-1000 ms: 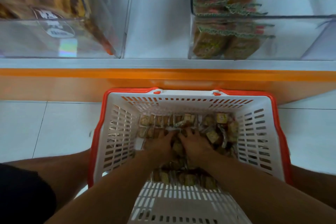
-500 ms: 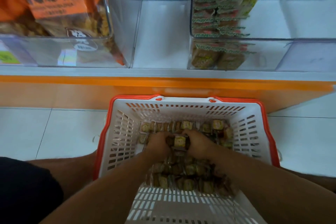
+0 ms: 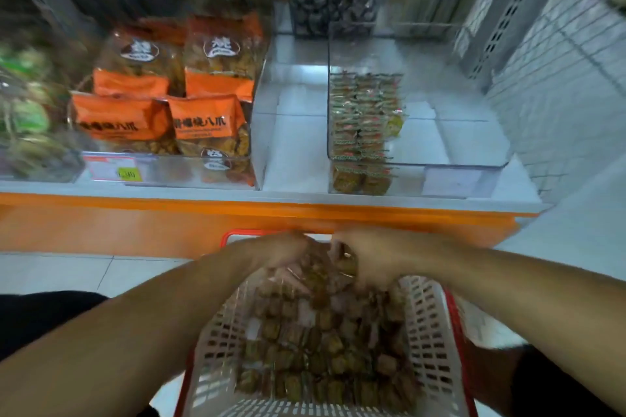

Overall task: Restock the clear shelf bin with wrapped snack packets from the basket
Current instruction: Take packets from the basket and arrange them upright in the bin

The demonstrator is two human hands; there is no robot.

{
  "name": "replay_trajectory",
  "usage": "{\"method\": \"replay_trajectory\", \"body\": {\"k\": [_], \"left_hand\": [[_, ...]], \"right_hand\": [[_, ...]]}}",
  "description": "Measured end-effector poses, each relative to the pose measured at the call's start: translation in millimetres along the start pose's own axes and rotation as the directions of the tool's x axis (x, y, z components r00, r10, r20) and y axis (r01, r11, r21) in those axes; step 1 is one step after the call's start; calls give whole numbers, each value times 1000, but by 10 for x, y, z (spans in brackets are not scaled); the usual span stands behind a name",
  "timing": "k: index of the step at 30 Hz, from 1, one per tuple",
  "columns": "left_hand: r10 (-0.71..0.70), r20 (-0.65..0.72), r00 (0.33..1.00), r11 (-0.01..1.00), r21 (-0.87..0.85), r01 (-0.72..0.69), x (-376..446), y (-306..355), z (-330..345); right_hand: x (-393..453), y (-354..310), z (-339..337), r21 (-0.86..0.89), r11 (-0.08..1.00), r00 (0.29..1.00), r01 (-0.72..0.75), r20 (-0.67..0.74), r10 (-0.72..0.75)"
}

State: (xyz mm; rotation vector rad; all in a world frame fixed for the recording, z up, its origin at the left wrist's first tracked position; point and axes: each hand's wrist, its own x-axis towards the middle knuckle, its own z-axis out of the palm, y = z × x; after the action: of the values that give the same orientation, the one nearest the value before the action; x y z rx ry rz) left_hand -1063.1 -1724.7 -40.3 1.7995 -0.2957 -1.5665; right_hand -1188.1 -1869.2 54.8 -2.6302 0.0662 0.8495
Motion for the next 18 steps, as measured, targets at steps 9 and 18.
{"method": "replay_trajectory", "body": {"k": [9, 18], "left_hand": [[364, 53, 930, 879, -350, -324, -1119, 824, 59], [458, -103, 883, 675, -606, -421, -1168, 1007, 400]], "right_hand": [[-739, -121, -800, 444, 782, 775, 437, -628, -76], [-511, -99, -719, 369, 810, 669, 456, -743, -38]]}}
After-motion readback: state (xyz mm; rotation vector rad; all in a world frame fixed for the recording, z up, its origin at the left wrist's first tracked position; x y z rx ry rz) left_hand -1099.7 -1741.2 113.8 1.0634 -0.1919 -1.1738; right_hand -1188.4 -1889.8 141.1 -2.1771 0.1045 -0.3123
